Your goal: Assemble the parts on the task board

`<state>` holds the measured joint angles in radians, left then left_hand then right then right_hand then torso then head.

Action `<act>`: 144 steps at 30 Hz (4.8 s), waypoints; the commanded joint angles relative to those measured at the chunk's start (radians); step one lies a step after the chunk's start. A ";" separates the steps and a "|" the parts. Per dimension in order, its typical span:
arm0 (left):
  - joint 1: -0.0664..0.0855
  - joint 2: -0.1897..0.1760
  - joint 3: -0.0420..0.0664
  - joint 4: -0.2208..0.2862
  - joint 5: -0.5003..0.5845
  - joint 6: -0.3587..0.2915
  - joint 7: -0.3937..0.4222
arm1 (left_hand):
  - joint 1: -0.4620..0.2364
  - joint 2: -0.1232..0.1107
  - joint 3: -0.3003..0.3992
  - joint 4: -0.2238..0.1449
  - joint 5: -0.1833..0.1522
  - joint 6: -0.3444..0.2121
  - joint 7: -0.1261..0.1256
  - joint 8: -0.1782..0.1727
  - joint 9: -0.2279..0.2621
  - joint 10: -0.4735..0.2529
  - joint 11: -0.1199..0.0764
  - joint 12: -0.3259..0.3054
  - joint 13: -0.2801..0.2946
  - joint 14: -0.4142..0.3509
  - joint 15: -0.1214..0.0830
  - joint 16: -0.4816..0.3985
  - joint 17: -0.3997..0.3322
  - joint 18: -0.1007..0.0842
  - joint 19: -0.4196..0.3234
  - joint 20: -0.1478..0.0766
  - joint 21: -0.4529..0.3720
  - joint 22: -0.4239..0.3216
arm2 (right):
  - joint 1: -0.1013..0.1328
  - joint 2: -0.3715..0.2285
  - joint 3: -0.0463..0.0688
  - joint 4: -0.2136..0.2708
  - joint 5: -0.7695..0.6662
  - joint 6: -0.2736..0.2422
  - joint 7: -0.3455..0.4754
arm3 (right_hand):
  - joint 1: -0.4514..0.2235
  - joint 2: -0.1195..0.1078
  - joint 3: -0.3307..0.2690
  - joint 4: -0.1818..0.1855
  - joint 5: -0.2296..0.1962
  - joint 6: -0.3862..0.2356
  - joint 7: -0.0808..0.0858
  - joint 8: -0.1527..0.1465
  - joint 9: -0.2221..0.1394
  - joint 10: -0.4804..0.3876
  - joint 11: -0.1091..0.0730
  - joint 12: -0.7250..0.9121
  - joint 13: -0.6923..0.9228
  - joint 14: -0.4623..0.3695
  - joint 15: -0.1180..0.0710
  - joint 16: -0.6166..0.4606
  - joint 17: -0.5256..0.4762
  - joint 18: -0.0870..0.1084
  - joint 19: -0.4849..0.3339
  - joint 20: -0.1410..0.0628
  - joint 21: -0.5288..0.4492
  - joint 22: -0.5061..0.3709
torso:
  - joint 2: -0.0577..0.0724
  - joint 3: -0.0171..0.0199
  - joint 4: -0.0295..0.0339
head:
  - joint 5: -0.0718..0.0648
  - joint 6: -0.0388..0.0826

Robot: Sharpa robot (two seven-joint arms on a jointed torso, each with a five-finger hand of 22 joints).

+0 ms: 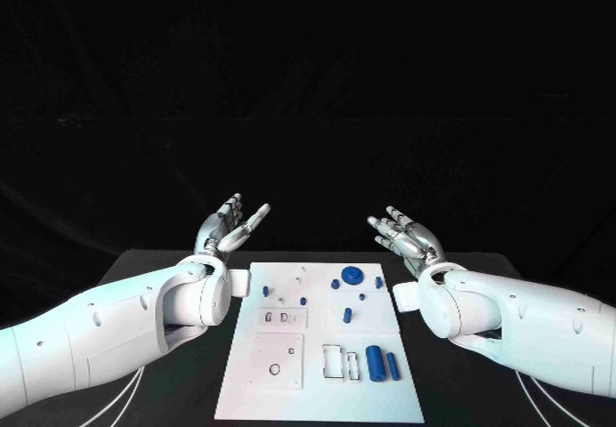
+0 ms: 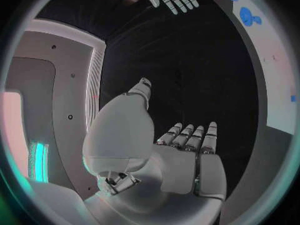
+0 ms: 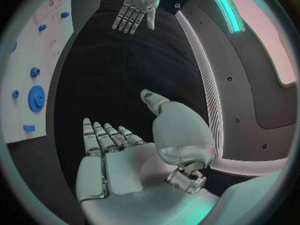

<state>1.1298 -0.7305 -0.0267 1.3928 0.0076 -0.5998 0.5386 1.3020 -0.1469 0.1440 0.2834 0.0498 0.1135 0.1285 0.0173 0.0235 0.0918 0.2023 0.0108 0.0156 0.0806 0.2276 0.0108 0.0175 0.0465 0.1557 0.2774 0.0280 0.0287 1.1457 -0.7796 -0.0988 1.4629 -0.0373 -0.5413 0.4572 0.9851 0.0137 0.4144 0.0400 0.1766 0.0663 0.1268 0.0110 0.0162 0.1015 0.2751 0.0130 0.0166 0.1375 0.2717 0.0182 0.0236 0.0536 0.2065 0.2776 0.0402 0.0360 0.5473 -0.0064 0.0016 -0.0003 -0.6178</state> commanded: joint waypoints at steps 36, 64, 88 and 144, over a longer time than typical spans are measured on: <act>0.026 -0.107 0.011 0.134 -0.058 0.289 -0.026 | 0.185 0.004 0.214 -0.022 0.004 0.791 0.072 0.266 0.153 1.060 -0.065 0.150 0.058 0.944 -0.128 0.354 0.251 0.138 0.778 -0.053 0.293 0.084 | 0.155 0.022 -0.022 -0.147 -1.078 0.277 -0.284 | 0.214 -0.120 0.098 -0.199 -0.013 0.845 0.084 0.248 0.168 1.060 -0.135 0.055 0.055 1.079 -0.196 0.318 0.206 0.130 0.684 -0.086 0.481 0.237 | 0.119 0.0243 0.0144 | -0.013 0.002; 0.036 -0.181 0.033 0.284 -0.093 0.311 -0.038 | 0.153 -0.023 0.255 -0.023 0.004 0.778 0.076 0.244 0.156 1.056 -0.060 0.076 0.051 1.001 -0.139 0.394 0.302 0.137 0.843 -0.078 0.331 0.093 | 0.186 0.111 -0.020 -0.139 -1.653 0.383 -0.528 | 0.230 -0.216 0.064 -0.061 0.025 0.865 0.050 0.247 0.223 1.037 -0.169 0.063 0.155 1.339 -0.254 1.096 0.944 0.079 1.006 -0.158 1.036 0.784 | 0.213 0.0306 0.0377 | -0.042 0.018; 0.040 -0.183 0.033 0.282 -0.092 0.309 -0.043 | 0.149 -0.023 0.257 -0.022 0.004 0.776 0.079 0.242 0.156 1.054 -0.058 0.072 0.051 1.002 -0.139 0.396 0.305 0.137 0.845 -0.079 0.332 0.094 | 0.182 0.134 -0.020 -0.149 -1.669 0.370 -0.532 | 0.260 -0.193 0.090 -0.049 0.017 0.881 0.047 0.253 0.238 1.037 -0.173 0.105 0.173 1.352 -0.254 1.229 1.065 0.055 1.066 -0.156 1.164 0.960 | 0.233 0.0336 0.0411 | -0.038 0.024; 0.042 -0.177 0.034 0.253 -0.087 0.305 -0.045 | 0.146 -0.022 0.261 -0.024 0.004 0.775 0.083 0.239 0.156 1.054 -0.056 0.067 0.051 0.999 -0.137 0.399 0.310 0.136 0.845 -0.080 0.334 0.094 | 0.174 0.297 -0.016 -0.293 -1.567 0.099 -0.500 | 0.293 -0.150 0.186 -0.067 -0.106 0.926 0.012 0.322 0.338 1.071 -0.206 0.194 0.233 1.359 -0.280 1.324 1.131 0.015 1.173 -0.180 1.337 1.217 | 0.249 0.0369 0.0416 | -0.037 0.038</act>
<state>1.1701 -0.9105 0.0058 1.6455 -0.0797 -0.3069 0.4895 1.4553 -0.1685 0.3990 0.2592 0.0542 0.8902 0.2088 0.2587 0.1780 1.1477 0.1397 0.0836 0.0671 1.0755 0.0861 0.4057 0.3262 0.1702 0.9937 0.2002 0.3571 0.1214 1.3214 -0.4870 -0.1148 1.1764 -1.6154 -0.4278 -0.0549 1.2821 -0.1314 0.6003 -0.0275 0.0669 1.0004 0.1386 0.3313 0.3280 1.1771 0.0682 0.2011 0.2488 1.4665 -0.0076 1.3362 1.1550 0.0842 1.3823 0.0950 1.3764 1.2539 0.7959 0.0296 0.0434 -0.0394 -0.5782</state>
